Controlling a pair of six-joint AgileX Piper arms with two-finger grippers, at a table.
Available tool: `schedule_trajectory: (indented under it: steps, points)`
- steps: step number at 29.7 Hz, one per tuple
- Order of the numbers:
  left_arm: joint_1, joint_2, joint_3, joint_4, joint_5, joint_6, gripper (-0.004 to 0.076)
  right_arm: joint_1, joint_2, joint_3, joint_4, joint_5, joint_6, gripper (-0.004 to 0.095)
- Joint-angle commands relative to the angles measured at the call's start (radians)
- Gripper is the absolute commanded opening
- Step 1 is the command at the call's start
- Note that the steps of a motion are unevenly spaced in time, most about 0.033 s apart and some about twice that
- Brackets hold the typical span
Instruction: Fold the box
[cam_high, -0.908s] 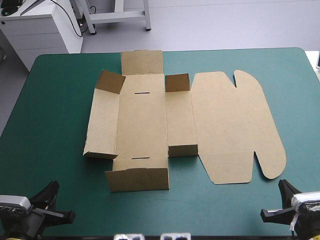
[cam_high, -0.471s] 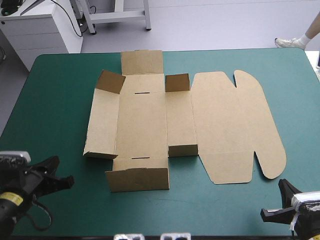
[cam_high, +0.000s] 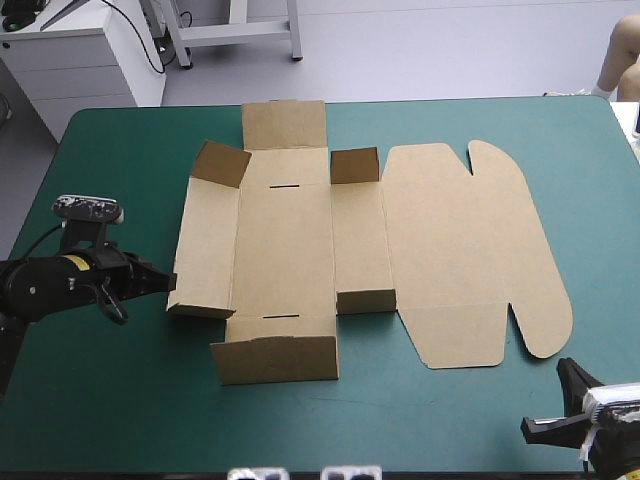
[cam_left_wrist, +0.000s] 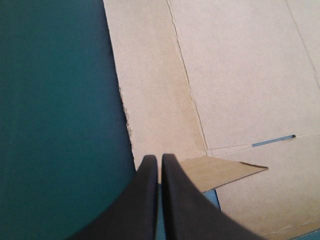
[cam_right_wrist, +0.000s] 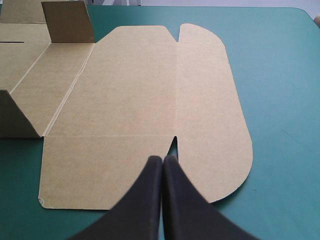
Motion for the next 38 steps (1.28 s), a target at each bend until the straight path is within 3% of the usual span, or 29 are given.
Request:
schedule_trajectory:
  steps: [1, 6, 8, 13, 19, 22, 28, 30, 38]
  points:
    - [0.061, 0.063, -0.066, -0.098, 0.008, 0.083, 0.0015, -0.004, -0.022, -0.022, 0.002, -0.077, -0.006, -0.0014]
    - [0.290, 0.209, -0.076, -0.541, 0.170, 0.363, 0.0015, -0.004, -0.022, -0.022, 0.002, -0.077, -0.006, -0.0014]
    - [0.355, 0.264, -0.078, -0.624, 0.203, 0.405, 0.0015, -0.004, -0.022, -0.022, 0.002, -0.077, -0.006, -0.0014]
    - [0.462, 0.382, -0.114, -0.618, 0.236, 0.344, 0.0014, -0.004, -0.022, -0.022, 0.002, -0.077, -0.006, -0.0014]
    - [0.456, 0.457, -0.114, -0.543, 0.181, 0.347, 0.0035, -0.004, -0.022, -0.022, 0.002, -0.077, -0.006, -0.0014]
    - [0.454, 0.471, -0.114, -0.540, 0.182, 0.347, 0.0131, -0.004, -0.022, -0.022, 0.002, -0.077, -0.006, -0.0014]
    - [0.441, 0.475, -0.112, -0.540, 0.133, 0.338, 0.0473, -0.004, -0.022, -0.022, 0.006, -0.077, -0.014, -0.0014]
    - [0.422, 0.476, -0.102, -0.540, 0.105, 0.338, 0.0538, -0.004, -0.022, -0.022, 0.006, -0.077, -0.014, -0.0014]
    - [0.346, 0.554, -0.089, -0.540, 0.066, 0.342, 0.0549, -0.004, -0.022, -0.022, 0.006, -0.077, -0.014, -0.0014]
